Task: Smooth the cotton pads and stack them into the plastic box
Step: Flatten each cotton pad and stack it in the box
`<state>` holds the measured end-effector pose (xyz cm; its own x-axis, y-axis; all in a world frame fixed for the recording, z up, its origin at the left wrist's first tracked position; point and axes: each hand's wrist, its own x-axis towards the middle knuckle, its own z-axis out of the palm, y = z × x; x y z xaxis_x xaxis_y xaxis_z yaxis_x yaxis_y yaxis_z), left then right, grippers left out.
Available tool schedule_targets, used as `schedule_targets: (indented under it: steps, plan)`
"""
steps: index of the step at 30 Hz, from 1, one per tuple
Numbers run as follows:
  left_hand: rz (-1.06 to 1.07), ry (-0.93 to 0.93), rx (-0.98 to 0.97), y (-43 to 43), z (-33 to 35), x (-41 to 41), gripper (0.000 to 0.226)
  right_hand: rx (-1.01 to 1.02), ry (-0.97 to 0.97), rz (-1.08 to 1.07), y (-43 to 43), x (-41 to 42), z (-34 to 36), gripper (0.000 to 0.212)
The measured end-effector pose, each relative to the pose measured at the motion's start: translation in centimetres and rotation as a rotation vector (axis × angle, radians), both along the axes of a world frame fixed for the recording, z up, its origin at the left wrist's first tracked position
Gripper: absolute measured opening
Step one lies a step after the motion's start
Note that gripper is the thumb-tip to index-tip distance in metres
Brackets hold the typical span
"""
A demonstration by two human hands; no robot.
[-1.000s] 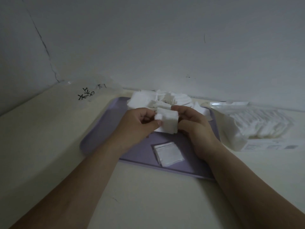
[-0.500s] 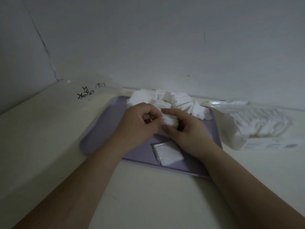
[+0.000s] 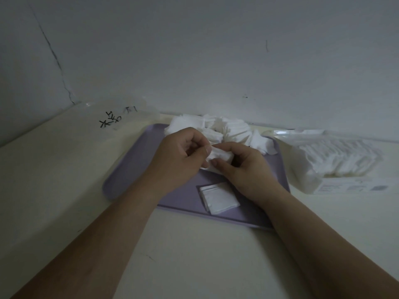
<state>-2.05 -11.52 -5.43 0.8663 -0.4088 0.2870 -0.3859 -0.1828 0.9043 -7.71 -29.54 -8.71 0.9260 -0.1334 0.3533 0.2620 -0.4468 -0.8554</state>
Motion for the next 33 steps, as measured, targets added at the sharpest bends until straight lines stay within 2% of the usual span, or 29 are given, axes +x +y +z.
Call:
schedule_targets:
  steps: [10, 17, 19, 23, 27, 33]
  plan:
    - [-0.003, 0.037, 0.002, 0.2, 0.1, 0.2, 0.008, 0.058, 0.066, -0.003, -0.4, 0.4, -0.4, 0.024]
    - [0.056, 0.065, -0.057, 1.1, 0.1, 1.4, 0.015, 0.079, 0.088, -0.038, -0.9, 0.7, -0.8, 0.043]
    - [0.001, 0.108, -0.061, 1.5, 0.2, 1.6, 0.012, 0.114, 0.078, -0.056, -0.8, 0.8, -0.8, 0.046]
    - [-0.104, 0.093, -0.014, 1.2, -0.8, 1.5, 0.016, 0.225, 0.059, -0.02, -0.9, 0.8, -1.1, 0.036]
    - [-0.081, 0.055, 0.003, 0.7, -1.5, 1.5, 0.018, 0.297, 0.055, -0.01, -0.9, 0.7, -1.0, 0.044]
    - [-0.003, 0.064, -0.033, 0.3, -1.2, 1.3, 0.014, 0.29, 0.036, 0.013, -0.8, 0.7, -0.9, 0.037]
